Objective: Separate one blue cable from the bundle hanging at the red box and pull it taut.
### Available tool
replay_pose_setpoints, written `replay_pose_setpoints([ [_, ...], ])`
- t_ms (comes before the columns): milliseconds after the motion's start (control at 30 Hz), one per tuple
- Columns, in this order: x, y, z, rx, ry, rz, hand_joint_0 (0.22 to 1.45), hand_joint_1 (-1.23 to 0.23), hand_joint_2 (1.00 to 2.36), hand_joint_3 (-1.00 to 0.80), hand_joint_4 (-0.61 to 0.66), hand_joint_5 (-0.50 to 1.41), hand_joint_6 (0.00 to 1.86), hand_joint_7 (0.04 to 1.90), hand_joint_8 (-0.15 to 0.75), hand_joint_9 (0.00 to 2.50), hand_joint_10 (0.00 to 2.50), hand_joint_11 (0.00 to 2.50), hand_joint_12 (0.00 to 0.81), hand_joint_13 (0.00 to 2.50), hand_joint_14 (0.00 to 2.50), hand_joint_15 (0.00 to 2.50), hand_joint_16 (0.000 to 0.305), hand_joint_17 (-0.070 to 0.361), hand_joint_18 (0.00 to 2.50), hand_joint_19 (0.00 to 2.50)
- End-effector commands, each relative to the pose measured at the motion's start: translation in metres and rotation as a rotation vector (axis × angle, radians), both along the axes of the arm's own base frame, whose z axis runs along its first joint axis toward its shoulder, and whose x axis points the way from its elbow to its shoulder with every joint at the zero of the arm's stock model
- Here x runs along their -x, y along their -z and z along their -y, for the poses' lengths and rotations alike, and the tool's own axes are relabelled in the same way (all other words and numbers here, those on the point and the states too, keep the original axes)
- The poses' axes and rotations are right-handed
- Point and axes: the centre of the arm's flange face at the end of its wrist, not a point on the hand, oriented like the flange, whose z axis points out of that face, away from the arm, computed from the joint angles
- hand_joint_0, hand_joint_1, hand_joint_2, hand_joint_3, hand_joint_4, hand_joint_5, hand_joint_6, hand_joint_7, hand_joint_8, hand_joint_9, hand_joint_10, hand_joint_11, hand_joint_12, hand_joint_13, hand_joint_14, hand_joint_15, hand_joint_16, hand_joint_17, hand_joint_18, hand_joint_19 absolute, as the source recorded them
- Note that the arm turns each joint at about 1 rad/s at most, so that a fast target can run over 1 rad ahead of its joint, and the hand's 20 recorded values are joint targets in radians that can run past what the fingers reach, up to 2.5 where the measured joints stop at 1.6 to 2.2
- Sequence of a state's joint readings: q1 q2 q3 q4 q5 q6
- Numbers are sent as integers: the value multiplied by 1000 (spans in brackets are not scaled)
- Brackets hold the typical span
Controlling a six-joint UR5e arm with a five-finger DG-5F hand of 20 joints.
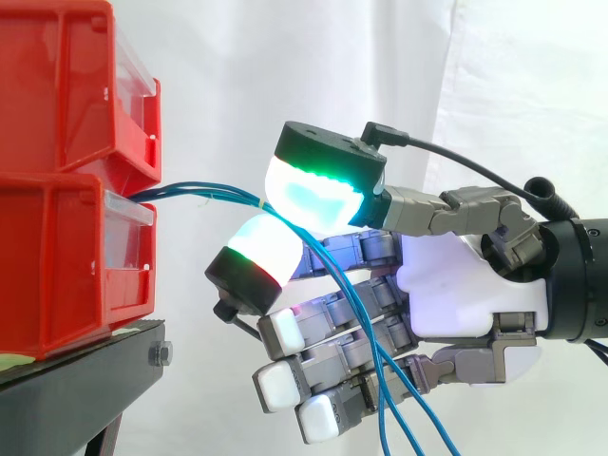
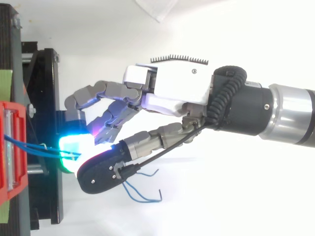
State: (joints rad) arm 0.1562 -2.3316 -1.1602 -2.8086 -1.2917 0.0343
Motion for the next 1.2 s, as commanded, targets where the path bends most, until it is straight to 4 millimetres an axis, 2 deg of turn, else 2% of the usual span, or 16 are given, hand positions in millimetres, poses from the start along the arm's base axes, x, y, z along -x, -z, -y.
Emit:
replay_pose_setpoints([
  [0,0,0,0,-9,0,1,637,-736,1018,-270,146,-213,806,1202,292,885,24,1027,336,866,20,575,37,84,762,578],
  [133,1,-7,0,-19,0,9,644,-746,1016,-302,136,-215,810,1180,292,924,22,1140,337,884,24,617,38,85,769,571],
  [167,1,-8,0,-19,0,9,645,-746,1017,-305,136,-215,810,1179,289,957,20,1245,335,907,22,642,38,85,771,571],
  [333,3,-11,0,-17,0,-2,653,-746,1015,-324,133,-216,808,1168,288,1003,16,1584,344,1007,29,947,38,86,803,598],
  [433,4,-14,1,-18,0,-5,656,-744,1014,-333,132,-217,805,1164,281,999,12,1666,330,1079,27,1186,40,89,837,644],
  [667,7,-23,1,-19,0,-9,665,-740,1012,-355,135,-217,799,1162,291,933,4,1692,323,1089,17,1426,40,90,845,654],
  [733,8,-23,1,-17,0,-21,665,-737,1012,-359,137,-217,797,1170,296,906,10,1594,317,1071,18,1370,40,89,842,635],
  [833,9,-22,1,-16,1,-26,664,-737,1014,-355,142,-216,796,1172,303,848,19,1241,313,993,25,1064,37,83,819,587],
  [900,9,-22,0,-21,-1,-27,664,-733,1013,-350,142,-217,796,1171,304,838,20,1194,310,987,25,989,36,81,820,578],
  [1067,9,-24,1,-48,1,-20,663,-727,1013,-345,153,-216,797,1170,315,800,22,1014,292,950,18,527,31,69,819,496],
  [1167,9,-22,1,-92,3,-16,664,-724,1013,-347,160,-217,796,1175,314,796,22,997,283,947,18,473,29,65,815,475],
])
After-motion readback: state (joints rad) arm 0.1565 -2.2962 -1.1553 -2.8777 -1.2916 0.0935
